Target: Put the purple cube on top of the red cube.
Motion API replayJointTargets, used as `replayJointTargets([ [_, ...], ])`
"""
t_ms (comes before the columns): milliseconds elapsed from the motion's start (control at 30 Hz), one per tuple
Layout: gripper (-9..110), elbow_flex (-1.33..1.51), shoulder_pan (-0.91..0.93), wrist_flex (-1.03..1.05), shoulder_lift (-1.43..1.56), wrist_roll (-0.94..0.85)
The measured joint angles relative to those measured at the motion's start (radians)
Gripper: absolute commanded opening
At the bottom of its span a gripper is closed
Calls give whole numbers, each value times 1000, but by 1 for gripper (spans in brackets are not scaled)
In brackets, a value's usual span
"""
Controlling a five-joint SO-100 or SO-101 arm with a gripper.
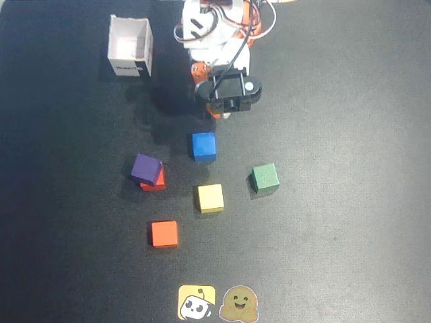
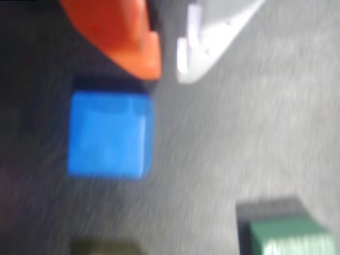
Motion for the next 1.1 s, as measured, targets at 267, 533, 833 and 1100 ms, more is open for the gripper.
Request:
replayJointTargets([
  [267, 1, 0, -2, 18, 0, -28],
  [533, 1, 0, -2, 18, 0, -34],
  [833, 1, 0, -2, 18, 0, -34],
  [1100, 1, 0, -2, 18, 0, -34],
])
